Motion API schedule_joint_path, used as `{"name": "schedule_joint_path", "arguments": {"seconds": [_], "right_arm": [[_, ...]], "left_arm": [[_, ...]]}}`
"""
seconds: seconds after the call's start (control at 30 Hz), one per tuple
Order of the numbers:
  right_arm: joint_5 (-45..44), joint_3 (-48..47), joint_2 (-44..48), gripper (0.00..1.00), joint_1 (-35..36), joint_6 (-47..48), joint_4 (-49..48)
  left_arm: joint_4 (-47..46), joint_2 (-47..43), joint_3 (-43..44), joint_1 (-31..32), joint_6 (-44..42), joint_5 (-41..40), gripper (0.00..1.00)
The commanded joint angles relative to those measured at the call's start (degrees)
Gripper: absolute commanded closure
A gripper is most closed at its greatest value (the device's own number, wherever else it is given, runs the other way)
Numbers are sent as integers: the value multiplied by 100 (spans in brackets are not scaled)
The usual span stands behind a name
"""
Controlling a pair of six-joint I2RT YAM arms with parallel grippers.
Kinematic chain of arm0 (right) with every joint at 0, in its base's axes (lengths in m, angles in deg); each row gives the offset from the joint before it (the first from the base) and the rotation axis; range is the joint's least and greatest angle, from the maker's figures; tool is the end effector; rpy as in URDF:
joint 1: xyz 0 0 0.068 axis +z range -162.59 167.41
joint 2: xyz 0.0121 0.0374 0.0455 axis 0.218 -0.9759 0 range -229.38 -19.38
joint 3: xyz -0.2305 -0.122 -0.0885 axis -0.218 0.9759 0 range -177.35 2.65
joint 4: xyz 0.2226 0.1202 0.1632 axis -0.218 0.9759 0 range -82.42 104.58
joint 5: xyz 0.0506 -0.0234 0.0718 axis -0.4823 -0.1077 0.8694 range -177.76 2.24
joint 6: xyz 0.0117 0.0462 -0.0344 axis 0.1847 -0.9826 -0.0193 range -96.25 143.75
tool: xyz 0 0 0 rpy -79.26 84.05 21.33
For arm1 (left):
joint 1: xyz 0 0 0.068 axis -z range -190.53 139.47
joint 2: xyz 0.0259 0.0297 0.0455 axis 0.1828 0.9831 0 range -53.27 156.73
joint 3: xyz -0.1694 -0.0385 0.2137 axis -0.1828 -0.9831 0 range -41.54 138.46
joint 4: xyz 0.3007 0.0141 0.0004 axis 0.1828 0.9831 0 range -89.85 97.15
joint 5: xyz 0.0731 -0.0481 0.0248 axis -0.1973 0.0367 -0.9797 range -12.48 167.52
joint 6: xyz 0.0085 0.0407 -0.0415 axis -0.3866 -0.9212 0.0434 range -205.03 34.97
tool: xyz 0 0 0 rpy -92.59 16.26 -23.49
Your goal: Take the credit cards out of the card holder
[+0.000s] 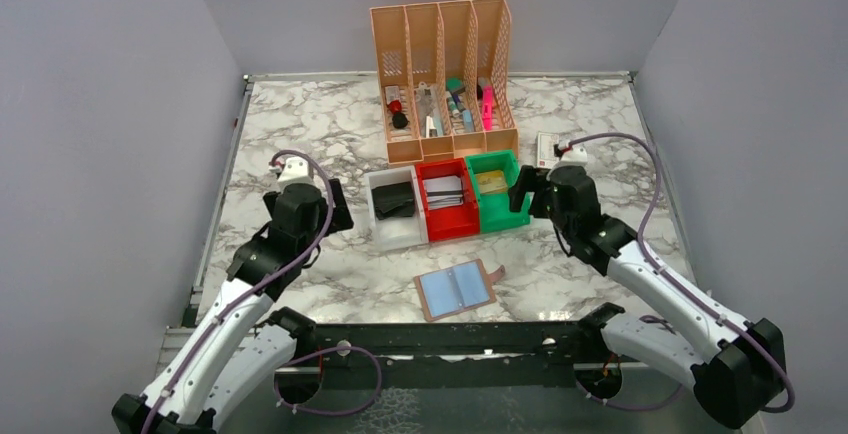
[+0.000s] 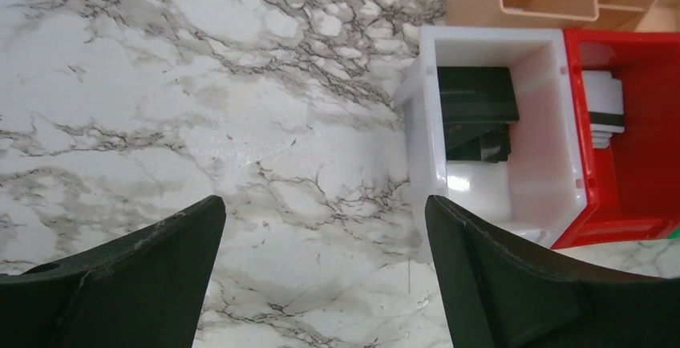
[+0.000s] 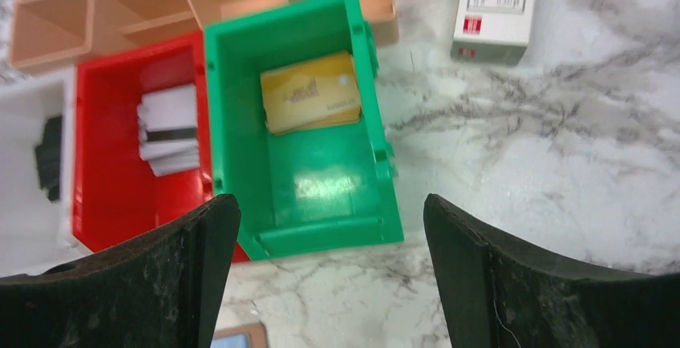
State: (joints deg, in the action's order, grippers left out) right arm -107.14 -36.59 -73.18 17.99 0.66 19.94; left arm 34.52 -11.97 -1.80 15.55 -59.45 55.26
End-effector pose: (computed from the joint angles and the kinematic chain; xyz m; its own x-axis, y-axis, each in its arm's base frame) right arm 0.2285 0.1185 0.2630 -0.4468 0.1656 -0.8792 -0.0544 0.9759 0.2115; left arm 0.1867 -0.0734 0.2750 -0.5321 -0.1845 -0.8264 -0.1091 0.9828 -0.1492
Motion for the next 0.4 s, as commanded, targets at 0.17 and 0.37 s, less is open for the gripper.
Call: {"name": "schedule_joint_path", "arguments": {"seconds": [0.17,0.37], "right_arm": [[372,871,741,10,-71,-8,-421],[228,822,1049,10,-71,-48,-235]], "left_arm": [[-231,-968,72,-25,70,-568,1],[-263,-731,183,-24,-77,-471,1]]}}
